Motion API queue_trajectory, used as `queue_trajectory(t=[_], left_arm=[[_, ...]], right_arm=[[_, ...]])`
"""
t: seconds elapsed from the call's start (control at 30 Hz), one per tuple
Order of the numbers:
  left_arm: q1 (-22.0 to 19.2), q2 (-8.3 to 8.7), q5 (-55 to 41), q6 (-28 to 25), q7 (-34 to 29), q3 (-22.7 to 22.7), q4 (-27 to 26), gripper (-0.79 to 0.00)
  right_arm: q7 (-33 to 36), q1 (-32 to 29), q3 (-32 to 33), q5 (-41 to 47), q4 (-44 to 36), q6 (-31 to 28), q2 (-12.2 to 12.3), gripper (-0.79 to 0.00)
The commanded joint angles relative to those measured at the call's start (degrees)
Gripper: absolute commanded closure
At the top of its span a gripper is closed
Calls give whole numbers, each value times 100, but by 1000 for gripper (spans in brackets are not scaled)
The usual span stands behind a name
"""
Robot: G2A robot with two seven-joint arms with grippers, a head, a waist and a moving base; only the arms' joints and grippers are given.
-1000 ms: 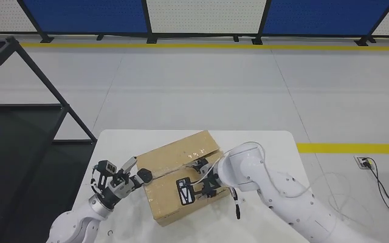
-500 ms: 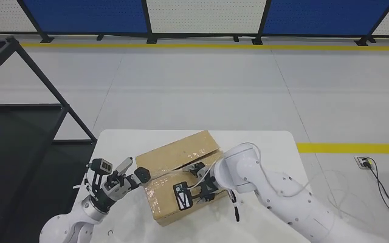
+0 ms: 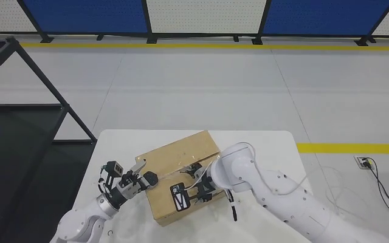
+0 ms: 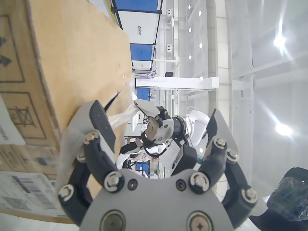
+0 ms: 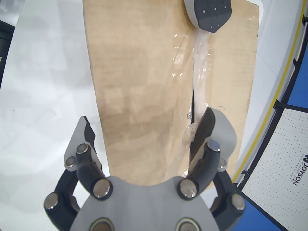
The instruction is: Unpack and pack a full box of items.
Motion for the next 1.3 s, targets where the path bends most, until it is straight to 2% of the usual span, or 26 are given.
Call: queue_trajectory(t=[0.0, 0.2, 0.5, 0.57, 0.73, 0.9, 0.93, 0.97, 1.0, 1.03, 1.27], left_arm=[[-4, -2, 4, -1, 5, 16, 27, -785], [-6, -5, -19, 9, 22, 32, 82, -785], [52, -6, -41, -10, 58, 21, 56, -785], [66, -6, -59, -28, 81, 6, 21, -785], [112, -9, -121, -68, 148, -31, -75, -785], [135, -12, -146, -89, 170, -38, -104, -785], [136, -12, -146, -91, 172, -37, -105, -785], [139, -14, -161, -97, 179, -35, -106, -785], [139, -14, -163, -100, 180, -34, -106, -785], [140, -16, -168, -103, 191, -33, -104, -785], [137, -23, -175, -112, 215, -16, -92, -785]], right_arm=[[-43, -1, 35, -44, -7, 101, -5, -785], [-66, -33, 104, -135, -2, 178, 2, -785], [-40, -155, 407, -215, -51, 609, 60, -785], [-44, -200, 456, -197, -118, 563, 82, -785], [-77, -435, 630, 22, -379, -28, 223, -785], [36, -647, 814, 566, -343, 28, 335, -785], [72, -665, 806, 656, -344, 32, 337, -640], [129, -694, 802, 854, -315, 96, 338, -326], [182, -698, 791, 940, -292, 130, 337, -139], [293, -692, 756, 1031, -270, 174, 332, -6], [449, -580, 589, 1474, -144, 635, 233, 0]])
